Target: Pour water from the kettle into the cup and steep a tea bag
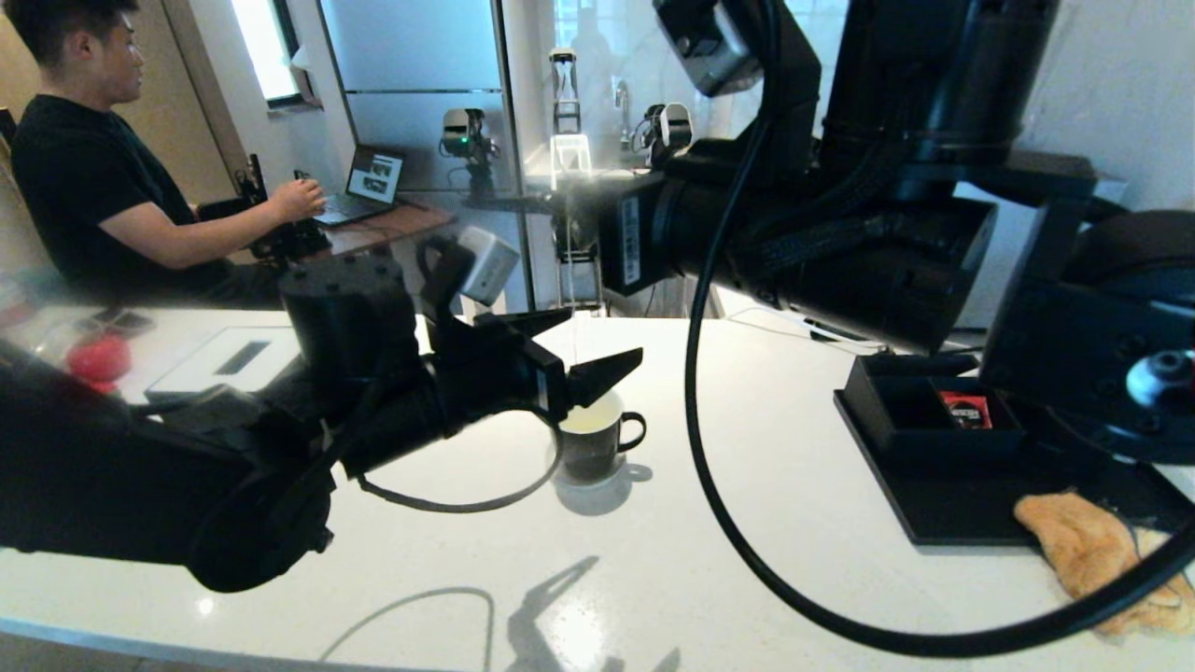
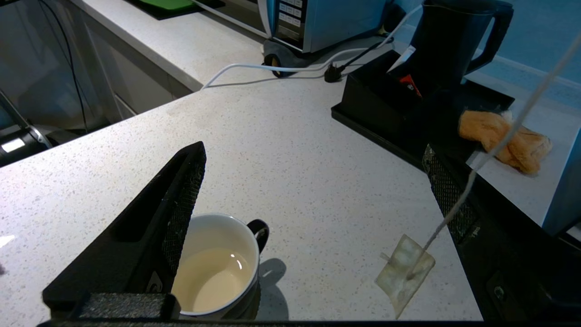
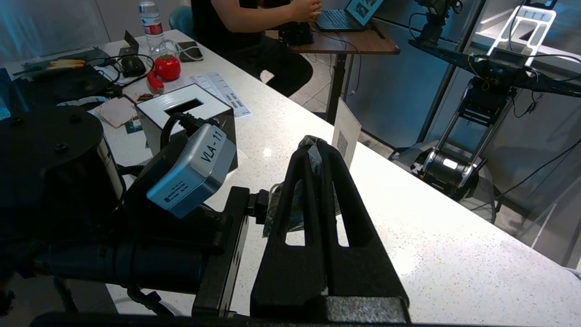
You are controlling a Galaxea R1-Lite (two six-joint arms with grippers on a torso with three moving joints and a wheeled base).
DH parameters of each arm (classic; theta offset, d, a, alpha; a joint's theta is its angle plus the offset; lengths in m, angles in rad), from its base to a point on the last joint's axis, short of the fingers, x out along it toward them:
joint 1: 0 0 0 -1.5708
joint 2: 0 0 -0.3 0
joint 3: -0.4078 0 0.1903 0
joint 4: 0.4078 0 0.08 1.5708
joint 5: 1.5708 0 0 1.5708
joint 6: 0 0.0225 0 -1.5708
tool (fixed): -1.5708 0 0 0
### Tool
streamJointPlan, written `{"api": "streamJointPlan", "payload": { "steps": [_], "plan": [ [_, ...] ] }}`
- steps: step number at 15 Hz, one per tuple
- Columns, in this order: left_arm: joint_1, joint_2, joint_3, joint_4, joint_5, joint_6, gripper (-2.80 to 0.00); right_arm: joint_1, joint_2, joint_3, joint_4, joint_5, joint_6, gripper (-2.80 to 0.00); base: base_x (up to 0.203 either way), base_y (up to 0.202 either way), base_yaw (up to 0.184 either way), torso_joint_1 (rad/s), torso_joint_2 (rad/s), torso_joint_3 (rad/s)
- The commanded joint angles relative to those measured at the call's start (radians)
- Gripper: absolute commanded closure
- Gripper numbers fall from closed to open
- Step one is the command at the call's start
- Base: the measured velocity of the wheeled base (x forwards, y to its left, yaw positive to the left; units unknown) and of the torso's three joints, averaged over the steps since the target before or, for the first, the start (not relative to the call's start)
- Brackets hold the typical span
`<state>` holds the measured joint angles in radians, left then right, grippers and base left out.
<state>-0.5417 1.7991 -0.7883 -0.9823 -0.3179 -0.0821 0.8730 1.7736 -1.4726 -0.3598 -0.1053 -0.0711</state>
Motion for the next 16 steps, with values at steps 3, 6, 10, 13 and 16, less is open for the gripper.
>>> {"api": "streamJointPlan", "payload": {
  "steps": [3, 6, 10, 13, 16],
  "plan": [
    [0.000, 0.002, 0.001, -0.024, -0.001, -0.002, -2.80, 0.007, 0.000, 0.001, -0.002, -0.001, -0.001, 0.00, 0.000, 0.000, 0.000, 0.000, 0.00, 0.000],
    [0.000, 0.002, 0.003, -0.024, -0.002, -0.001, -2.80, 0.011, 0.001, 0.005, -0.002, -0.001, -0.003, 0.00, 0.000, 0.000, 0.000, 0.000, 0.00, 0.000],
    [0.000, 0.002, 0.011, -0.027, -0.003, 0.001, -2.80, 0.011, 0.001, 0.007, -0.002, -0.001, -0.003, 0.00, 0.000, 0.000, 0.000, 0.000, 0.00, 0.000],
    [0.000, 0.002, 0.017, -0.044, -0.021, -0.001, -2.80, 0.013, 0.003, 0.008, -0.002, -0.001, -0.003, 0.00, 0.000, 0.000, 0.000, 0.000, 0.00, 0.000],
    [0.000, 0.005, 0.017, -0.045, -0.023, -0.001, -2.80, 0.017, 0.003, 0.009, -0.004, -0.001, -0.003, 0.00, 0.000, 0.000, 0.000, 0.000, 0.00, 0.000]
  ]
}}
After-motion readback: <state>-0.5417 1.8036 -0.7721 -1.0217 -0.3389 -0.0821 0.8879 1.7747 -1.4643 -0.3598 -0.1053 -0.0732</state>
